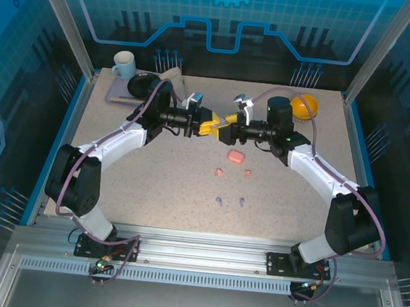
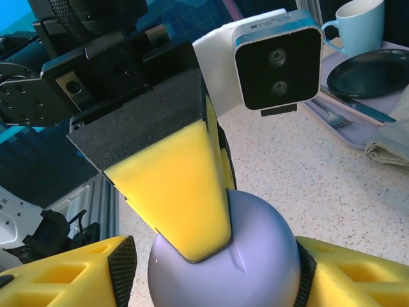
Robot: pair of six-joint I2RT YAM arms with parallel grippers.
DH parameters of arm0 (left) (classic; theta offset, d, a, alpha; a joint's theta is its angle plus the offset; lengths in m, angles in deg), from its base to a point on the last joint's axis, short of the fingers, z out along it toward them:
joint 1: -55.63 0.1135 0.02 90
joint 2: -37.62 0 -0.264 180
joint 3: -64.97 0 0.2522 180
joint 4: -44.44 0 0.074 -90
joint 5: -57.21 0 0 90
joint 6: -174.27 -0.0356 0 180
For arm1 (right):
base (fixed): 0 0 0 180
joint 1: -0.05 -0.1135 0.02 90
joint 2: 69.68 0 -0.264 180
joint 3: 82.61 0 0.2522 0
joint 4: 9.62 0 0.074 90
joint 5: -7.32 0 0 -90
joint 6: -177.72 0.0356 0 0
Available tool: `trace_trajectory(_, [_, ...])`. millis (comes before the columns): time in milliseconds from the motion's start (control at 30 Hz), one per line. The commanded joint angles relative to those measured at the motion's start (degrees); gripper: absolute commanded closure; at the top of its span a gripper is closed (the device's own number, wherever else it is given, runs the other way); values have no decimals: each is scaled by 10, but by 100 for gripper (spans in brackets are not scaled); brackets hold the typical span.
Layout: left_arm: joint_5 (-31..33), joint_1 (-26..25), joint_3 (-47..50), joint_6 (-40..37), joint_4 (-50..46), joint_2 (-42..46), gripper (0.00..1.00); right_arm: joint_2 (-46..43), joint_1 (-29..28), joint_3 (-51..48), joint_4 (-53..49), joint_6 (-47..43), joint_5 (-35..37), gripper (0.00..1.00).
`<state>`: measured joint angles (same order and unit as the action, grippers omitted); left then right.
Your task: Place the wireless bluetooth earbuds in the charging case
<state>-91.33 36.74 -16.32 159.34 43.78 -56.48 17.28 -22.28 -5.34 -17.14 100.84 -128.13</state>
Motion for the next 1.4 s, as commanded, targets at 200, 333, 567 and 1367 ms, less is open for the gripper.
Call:
trace_trajectory(200, [-13, 0, -15, 52, -52, 15, 87, 10, 7, 21, 7, 2, -23, 38])
trace_trajectory(333, [-13, 0, -17, 44, -62, 16, 87, 13, 7, 25, 4, 0, -25, 42])
trace_trajectory(567, [-15, 0, -18, 39, -67, 16, 83, 18, 7, 30, 1, 1, -27, 48])
trace_trajectory(1367, [-23, 0, -29, -7, -116, 30, 69, 30, 11, 46, -4, 3, -23, 54])
